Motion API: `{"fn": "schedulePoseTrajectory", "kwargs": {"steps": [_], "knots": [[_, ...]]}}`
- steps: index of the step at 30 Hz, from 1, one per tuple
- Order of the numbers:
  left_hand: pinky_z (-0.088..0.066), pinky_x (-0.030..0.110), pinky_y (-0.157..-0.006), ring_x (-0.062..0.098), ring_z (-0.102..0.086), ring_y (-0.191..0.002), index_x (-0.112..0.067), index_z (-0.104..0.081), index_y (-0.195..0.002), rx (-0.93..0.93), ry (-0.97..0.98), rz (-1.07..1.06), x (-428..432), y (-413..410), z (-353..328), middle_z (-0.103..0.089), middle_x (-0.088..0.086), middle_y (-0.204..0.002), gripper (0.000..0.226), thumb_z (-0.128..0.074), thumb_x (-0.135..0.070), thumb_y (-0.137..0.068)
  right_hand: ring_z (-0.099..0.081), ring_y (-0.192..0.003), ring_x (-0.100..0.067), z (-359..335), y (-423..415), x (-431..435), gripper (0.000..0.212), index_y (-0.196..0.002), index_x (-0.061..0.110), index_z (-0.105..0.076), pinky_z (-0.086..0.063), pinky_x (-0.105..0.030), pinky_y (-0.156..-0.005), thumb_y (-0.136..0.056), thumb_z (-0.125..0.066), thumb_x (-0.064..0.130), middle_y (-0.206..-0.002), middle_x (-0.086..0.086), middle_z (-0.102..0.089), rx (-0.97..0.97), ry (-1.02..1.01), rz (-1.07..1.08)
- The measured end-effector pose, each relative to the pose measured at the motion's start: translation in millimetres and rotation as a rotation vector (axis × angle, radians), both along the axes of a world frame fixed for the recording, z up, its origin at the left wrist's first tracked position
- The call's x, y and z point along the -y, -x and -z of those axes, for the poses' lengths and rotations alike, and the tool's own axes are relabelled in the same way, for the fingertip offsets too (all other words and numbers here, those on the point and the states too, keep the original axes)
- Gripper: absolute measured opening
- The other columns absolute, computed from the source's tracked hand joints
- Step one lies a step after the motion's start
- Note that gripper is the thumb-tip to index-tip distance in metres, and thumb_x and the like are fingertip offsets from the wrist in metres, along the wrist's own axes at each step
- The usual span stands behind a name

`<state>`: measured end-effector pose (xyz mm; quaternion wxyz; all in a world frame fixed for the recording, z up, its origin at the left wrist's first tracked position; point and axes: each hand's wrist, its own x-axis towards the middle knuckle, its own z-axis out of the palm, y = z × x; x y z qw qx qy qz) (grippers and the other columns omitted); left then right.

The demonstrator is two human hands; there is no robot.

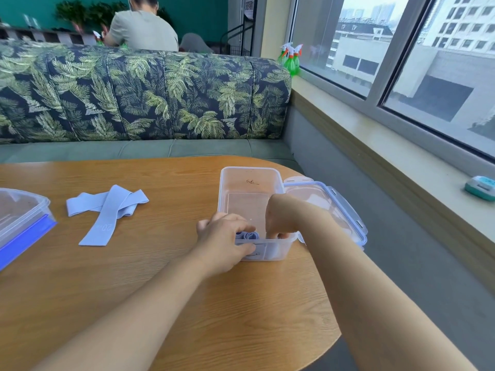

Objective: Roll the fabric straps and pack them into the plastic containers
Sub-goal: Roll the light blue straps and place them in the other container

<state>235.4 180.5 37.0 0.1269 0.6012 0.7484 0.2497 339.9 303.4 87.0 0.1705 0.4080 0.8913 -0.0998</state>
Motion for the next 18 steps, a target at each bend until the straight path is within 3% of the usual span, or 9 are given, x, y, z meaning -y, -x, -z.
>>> {"fn": "schedulePoseTrajectory", "kwargs": {"steps": [5,10,12,14,15,18], "knots": [[-0.010,0.022,-0.088,-0.001,-0.029,-0.124,-0.035,-0.062,-0.120,-0.004,0.001,0.002,0.5,-0.3,0.1,-0.050,-0.023,-0.129,0.033,-0.065,-0.037,-0.088,-0.051,-0.062,-0.015,3.7,2.8,2.0,0.028,-0.062,0.016,-0.052,-0.050,-0.028,-0.067,-0.079,-0.073,0.018,-0.065,0.001,-0.054,0.019,-0.017,-0.027],[-0.007,0.027,-0.090,-0.002,-0.026,-0.125,-0.041,-0.058,-0.123,-0.116,-0.018,0.007,3.4,-4.5,-3.3,-0.048,-0.026,-0.126,0.036,-0.062,-0.044,-0.087,-0.045,-0.052,-0.010,1.3,-0.1,0.8,0.032,-0.060,0.015,-0.048,-0.043,-0.024,-0.058,-0.081,-0.073,0.020,-0.058,0.003,-0.050,0.014,0.021,-0.009],[-0.005,0.028,-0.093,0.000,-0.025,-0.126,-0.043,-0.059,-0.122,-0.160,-0.030,0.042,2.9,-7.7,-5.6,-0.046,-0.026,-0.124,0.034,-0.060,-0.043,-0.088,-0.045,-0.054,-0.013,-2.1,-0.8,1.1,0.024,-0.063,0.010,-0.055,-0.039,-0.022,-0.054,-0.083,-0.068,0.016,-0.061,0.001,-0.051,0.019,0.038,-0.003],[-0.004,0.030,-0.096,0.002,-0.025,-0.125,-0.044,-0.061,-0.119,-0.182,-0.032,0.075,1.2,-11.3,-7.6,-0.046,-0.025,-0.122,0.030,-0.058,-0.042,-0.089,-0.051,-0.064,-0.015,-5.0,-1.7,2.0,0.011,-0.090,0.004,-0.071,-0.043,-0.022,-0.060,-0.086,-0.064,0.012,-0.077,-0.003,-0.062,0.027,0.056,-0.019],[-0.004,0.031,-0.097,0.002,-0.025,-0.125,-0.044,-0.062,-0.118,-0.190,-0.026,0.088,0.4,-12.8,-8.3,-0.045,-0.024,-0.122,0.029,-0.058,-0.042,-0.089,-0.053,-0.071,-0.016,-5.4,-2.4,2.3,0.020,-0.104,0.004,-0.071,-0.047,-0.024,-0.066,-0.088,-0.062,0.011,-0.088,-0.006,-0.067,0.032,0.069,-0.023],[-0.003,0.034,-0.100,0.006,-0.026,-0.125,-0.042,-0.064,-0.115,-0.228,-0.001,0.119,-1.4,-15.7,-8.9,-0.045,-0.021,-0.121,0.027,-0.057,-0.041,-0.090,-0.055,-0.085,-0.018,-3.9,-4.1,5.1,0.027,-0.114,0.007,-0.070,-0.052,-0.030,-0.087,-0.087,-0.064,0.009,-0.114,-0.010,-0.068,0.032,0.017,-0.045]]}}
